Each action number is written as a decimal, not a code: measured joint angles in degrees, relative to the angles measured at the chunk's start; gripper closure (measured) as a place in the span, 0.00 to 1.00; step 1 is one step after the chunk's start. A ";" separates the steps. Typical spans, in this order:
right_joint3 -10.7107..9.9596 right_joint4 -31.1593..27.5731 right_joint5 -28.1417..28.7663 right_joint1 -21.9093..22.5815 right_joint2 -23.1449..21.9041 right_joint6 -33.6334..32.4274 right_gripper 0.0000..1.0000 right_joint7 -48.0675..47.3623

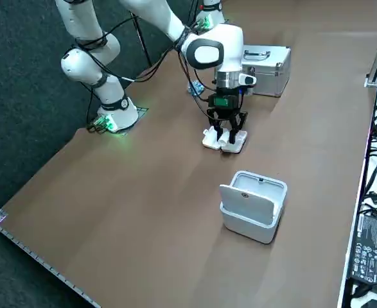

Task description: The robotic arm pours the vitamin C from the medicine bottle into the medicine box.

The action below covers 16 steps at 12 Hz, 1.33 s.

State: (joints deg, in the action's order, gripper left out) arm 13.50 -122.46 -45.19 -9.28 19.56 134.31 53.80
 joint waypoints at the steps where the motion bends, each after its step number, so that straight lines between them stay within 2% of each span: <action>1: 0.54 -0.07 -1.31 0.19 0.45 -0.43 0.57 -2.18; 6: 5.59 -0.02 -5.84 1.10 1.81 -5.59 0.57 -11.74; 10: 5.89 0.12 -10.53 1.25 2.53 -6.00 0.57 -13.81; 16: 5.88 1.36 -11.66 1.18 2.68 -6.70 0.57 -14.41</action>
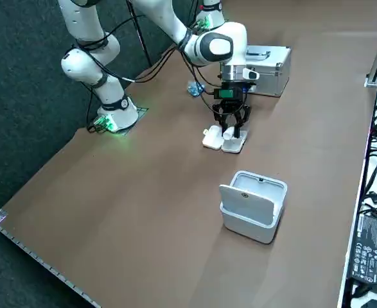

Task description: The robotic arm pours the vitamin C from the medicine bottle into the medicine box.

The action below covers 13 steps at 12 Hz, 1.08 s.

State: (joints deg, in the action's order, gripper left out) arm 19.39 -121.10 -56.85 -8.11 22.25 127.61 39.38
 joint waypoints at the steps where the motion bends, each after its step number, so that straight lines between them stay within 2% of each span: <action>1: -0.06 0.31 0.00 -0.06 0.01 0.00 0.57 -0.23; 2: -0.24 0.73 0.21 -0.16 0.01 0.00 0.57 -0.32; 4: -1.29 2.22 5.44 -0.44 0.02 0.01 0.57 0.25; 6: -2.59 3.94 13.56 -0.50 -0.04 0.01 0.57 4.24; 10: -7.28 7.47 30.23 -0.76 -1.47 0.02 0.57 19.51; 13: -10.78 7.84 41.79 -0.91 -3.42 -0.01 0.57 30.98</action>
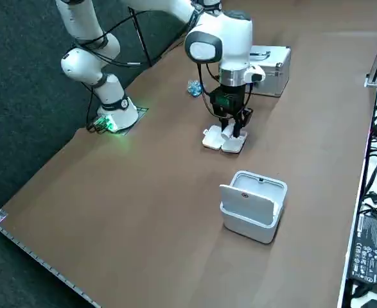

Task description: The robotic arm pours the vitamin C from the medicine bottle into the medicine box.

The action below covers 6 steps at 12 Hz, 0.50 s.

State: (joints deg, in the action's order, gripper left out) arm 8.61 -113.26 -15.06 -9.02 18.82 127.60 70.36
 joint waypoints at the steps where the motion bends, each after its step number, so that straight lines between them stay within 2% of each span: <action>1: -1.39 0.00 4.97 0.01 -0.57 -0.09 0.57 4.67; 3: -4.72 0.00 13.83 0.05 -1.37 -0.42 0.57 13.42; 6: -8.70 -0.04 19.87 -0.06 -2.70 -0.59 0.57 21.42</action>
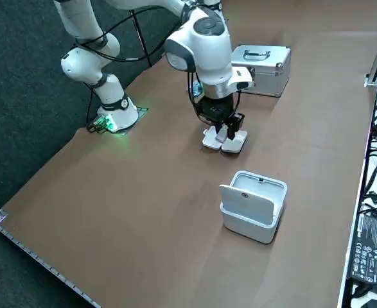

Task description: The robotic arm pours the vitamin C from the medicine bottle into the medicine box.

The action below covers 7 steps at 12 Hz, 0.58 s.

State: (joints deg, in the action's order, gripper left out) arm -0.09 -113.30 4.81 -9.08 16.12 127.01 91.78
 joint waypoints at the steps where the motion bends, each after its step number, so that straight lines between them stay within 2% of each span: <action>1: -1.24 -0.11 3.09 0.00 -0.61 -0.16 0.57 2.62; 2: -3.93 -0.55 12.26 0.03 -1.47 -2.09 0.57 9.30; 4: -6.57 -1.58 19.88 0.01 -1.80 -4.80 0.57 14.62; 7: -9.42 -3.11 31.81 -0.10 -1.74 -7.08 0.57 22.26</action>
State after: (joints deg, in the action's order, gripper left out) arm -9.51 -116.41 36.63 -9.18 14.39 119.93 114.03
